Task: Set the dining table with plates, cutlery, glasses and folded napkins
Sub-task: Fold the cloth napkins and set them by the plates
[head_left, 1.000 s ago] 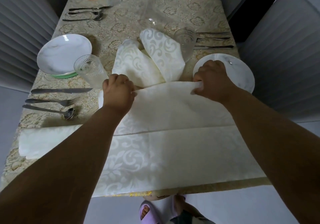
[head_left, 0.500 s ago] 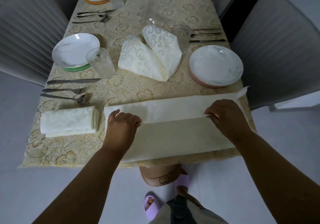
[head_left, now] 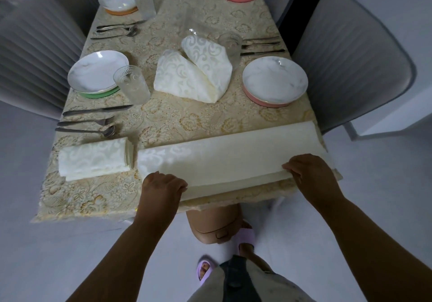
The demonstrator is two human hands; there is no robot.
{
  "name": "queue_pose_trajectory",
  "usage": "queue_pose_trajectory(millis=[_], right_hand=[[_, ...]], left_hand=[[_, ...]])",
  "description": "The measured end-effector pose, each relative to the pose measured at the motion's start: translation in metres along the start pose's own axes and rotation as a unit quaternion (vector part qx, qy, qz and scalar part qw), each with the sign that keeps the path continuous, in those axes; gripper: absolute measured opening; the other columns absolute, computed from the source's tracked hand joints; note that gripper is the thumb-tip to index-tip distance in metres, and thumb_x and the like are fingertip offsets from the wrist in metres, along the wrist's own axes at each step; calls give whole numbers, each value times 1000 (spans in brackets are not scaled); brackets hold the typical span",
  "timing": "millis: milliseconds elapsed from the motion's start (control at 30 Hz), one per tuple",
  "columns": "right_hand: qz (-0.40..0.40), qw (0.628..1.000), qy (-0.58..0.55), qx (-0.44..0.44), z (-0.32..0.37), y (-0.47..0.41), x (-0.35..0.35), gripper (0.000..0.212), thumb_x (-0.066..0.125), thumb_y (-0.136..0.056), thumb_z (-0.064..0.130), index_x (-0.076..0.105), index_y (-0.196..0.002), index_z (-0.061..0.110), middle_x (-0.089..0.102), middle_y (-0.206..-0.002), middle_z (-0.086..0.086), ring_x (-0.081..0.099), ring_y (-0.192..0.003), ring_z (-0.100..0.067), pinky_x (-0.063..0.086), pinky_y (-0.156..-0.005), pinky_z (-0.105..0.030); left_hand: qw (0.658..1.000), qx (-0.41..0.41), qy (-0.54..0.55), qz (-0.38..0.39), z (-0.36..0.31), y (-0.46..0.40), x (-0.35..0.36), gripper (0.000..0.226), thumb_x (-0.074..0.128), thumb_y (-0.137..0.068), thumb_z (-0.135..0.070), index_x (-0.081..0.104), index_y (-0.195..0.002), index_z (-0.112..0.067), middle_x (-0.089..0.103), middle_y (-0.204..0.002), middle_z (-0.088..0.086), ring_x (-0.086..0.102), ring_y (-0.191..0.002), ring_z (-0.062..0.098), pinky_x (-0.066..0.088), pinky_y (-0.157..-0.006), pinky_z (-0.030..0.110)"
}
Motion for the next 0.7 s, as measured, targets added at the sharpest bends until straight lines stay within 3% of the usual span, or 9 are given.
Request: queue_pose_trajectory(millis=[133, 367, 533, 700], right_hand=[[24, 999, -25, -11, 1, 8, 7, 14, 79, -65, -8, 75, -74, 2, 70, -71, -10, 67, -62, -27, 58, -63, -37], [45, 998, -36, 27, 2, 18, 18, 21, 75, -67, -12, 75, -82, 2, 72, -79, -9, 68, -72, -28, 56, -70, -36], [48, 997, -29, 52, -2, 20, 23, 21, 73, -68, -10, 75, -85, 2, 72, -83, -9, 67, -78, -29, 53, -76, -34], [41, 997, -18, 59, -6, 22, 26, 20, 75, -67, -9, 74, -84, 2, 71, -83, -10, 66, -80, -30, 49, -80, -31]], left_hand=[[1000, 1, 2, 19, -1, 5, 4, 11, 65, -75, -15, 75, -71, -19, 70, -67, -4, 61, -57, 17, 45, -67, 30], [998, 6, 26, 53, -2, 15, 13, 17, 79, -68, 2, 75, -73, -14, 68, -67, 0, 61, -58, 18, 50, -61, 30], [1000, 12, -27, 10, 5, 21, 11, 33, 78, -60, 10, 74, -89, -4, 66, -78, 11, 62, -63, 29, 54, -62, 36], [1000, 18, -8, 7, 10, 26, 7, 34, 77, -55, 16, 73, -85, -1, 65, -76, 13, 61, -64, 30, 54, -60, 34]])
Point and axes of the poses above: each hand's wrist, its own y-axis away from the middle knuckle, its own x-axis out of the palm, z = x × y, the point moved 5 cm from there along -y, towards the middle knuckle
